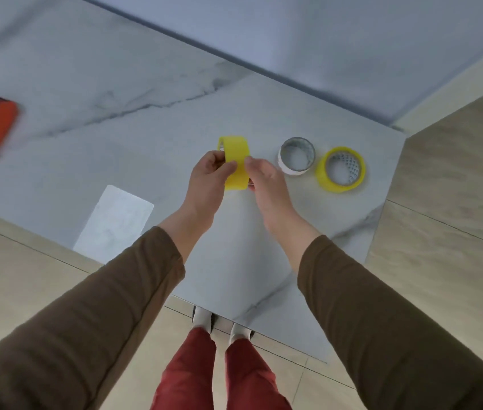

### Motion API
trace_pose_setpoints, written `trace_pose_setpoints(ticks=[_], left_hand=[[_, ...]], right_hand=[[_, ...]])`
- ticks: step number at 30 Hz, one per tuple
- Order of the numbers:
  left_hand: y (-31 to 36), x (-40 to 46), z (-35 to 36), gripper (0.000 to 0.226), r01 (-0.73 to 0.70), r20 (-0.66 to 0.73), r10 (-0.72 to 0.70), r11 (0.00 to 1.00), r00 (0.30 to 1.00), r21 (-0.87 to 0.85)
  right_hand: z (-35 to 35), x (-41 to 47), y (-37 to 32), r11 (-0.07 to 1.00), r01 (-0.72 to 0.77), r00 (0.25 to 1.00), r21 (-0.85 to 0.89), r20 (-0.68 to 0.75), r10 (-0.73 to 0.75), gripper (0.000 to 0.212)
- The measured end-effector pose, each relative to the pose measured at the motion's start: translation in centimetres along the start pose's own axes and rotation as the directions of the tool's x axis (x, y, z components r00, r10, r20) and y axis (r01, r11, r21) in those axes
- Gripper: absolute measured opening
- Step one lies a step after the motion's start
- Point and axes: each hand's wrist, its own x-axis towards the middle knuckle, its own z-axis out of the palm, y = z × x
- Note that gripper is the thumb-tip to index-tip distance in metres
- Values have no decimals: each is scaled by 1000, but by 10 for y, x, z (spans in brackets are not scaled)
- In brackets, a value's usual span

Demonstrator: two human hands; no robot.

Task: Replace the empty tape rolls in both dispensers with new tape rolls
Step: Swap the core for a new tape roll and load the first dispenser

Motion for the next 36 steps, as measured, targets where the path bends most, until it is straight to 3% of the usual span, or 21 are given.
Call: trace_pose_setpoints(ticks=[3,10,15,26,36], left_hand=[[2,-17,-20,10,14,-45,-15,1000,999,-26],[-7,-48,-99,28,20,-145,-31,997,989,-78],[-15,-67,-174,28,14,-194,-38,992,980,-125],[-39,-96,-348,24,-12,-188,-24,982,982,-188],[-42,-68,-433,19,-10,-223,-46,970,974,-242]], right_hand=[[21,-14,1,998,54,999,-17,9,-53,10],[95,-49,0,997,57,994,-48,101,-52,9],[166,-78,8,994,69,987,-87,149,-55,9],[328,-138,36,991,67,987,-116,155,-49,11],[418,-121,41,987,70,981,-142,187,-42,11]])
